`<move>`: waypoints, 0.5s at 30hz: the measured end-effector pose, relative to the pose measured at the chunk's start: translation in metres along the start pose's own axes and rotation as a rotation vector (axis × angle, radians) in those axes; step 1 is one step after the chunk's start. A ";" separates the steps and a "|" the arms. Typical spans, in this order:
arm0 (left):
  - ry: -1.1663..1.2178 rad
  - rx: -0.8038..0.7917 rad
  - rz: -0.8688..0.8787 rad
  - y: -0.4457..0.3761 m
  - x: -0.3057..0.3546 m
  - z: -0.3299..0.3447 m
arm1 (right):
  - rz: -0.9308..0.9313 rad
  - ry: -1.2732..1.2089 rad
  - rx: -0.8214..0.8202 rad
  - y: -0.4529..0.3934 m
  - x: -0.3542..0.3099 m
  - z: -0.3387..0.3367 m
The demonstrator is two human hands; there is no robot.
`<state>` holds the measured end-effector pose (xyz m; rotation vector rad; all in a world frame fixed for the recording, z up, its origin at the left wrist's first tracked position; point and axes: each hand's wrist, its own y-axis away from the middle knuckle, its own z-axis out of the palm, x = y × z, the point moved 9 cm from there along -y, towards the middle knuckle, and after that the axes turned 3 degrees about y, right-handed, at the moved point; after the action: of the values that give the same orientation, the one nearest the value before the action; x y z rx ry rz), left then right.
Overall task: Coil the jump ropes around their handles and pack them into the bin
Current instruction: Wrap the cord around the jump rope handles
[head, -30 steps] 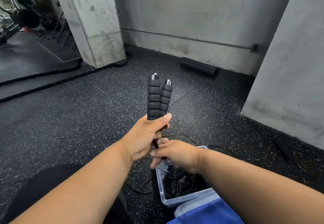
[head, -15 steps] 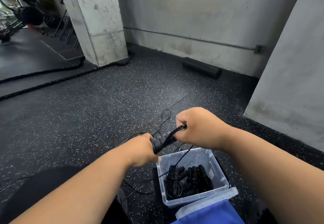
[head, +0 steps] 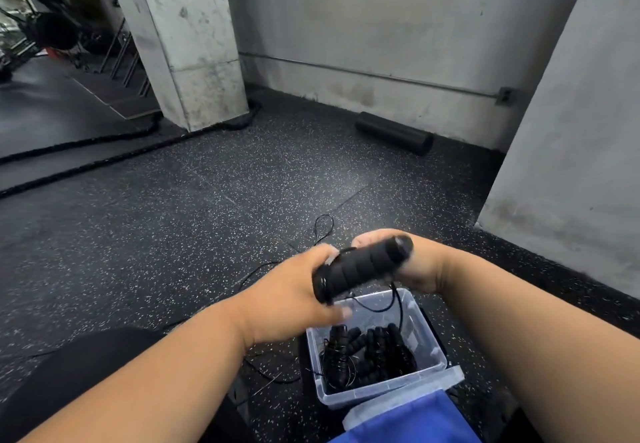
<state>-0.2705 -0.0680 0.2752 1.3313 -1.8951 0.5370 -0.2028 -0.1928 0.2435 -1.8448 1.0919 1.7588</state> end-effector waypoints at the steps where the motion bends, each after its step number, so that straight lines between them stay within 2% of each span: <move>1: 0.100 0.073 -0.020 -0.003 -0.005 -0.008 | 0.026 -0.049 0.033 -0.001 0.002 0.003; 2: 0.191 0.161 -0.038 -0.006 -0.011 -0.018 | 0.052 0.022 0.080 -0.002 0.004 0.004; 4: 0.374 0.352 -0.104 -0.010 -0.034 -0.037 | 0.040 0.437 0.141 -0.002 -0.001 0.011; 6: 0.457 0.448 -0.220 -0.011 -0.065 -0.047 | 0.011 0.796 0.093 -0.003 -0.001 0.033; 7: 0.368 0.425 -0.276 -0.012 -0.078 -0.046 | 0.011 0.919 0.072 -0.001 -0.001 0.044; 9: -0.025 0.292 -0.354 -0.016 -0.094 -0.038 | -0.055 1.148 0.073 0.003 -0.016 0.065; 11: -0.368 0.197 -0.337 -0.017 -0.092 -0.022 | -0.163 1.325 0.118 0.009 -0.040 0.075; 13: -0.527 0.114 -0.260 -0.019 -0.081 0.002 | -0.241 1.395 0.118 0.015 -0.061 0.074; 15: -0.591 -0.019 -0.162 -0.017 -0.066 0.026 | -0.261 1.313 0.077 0.020 -0.070 0.064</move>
<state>-0.2517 -0.0520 0.2071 1.7457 -2.2102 0.0339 -0.2553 -0.1403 0.3055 -2.9156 1.1198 0.1712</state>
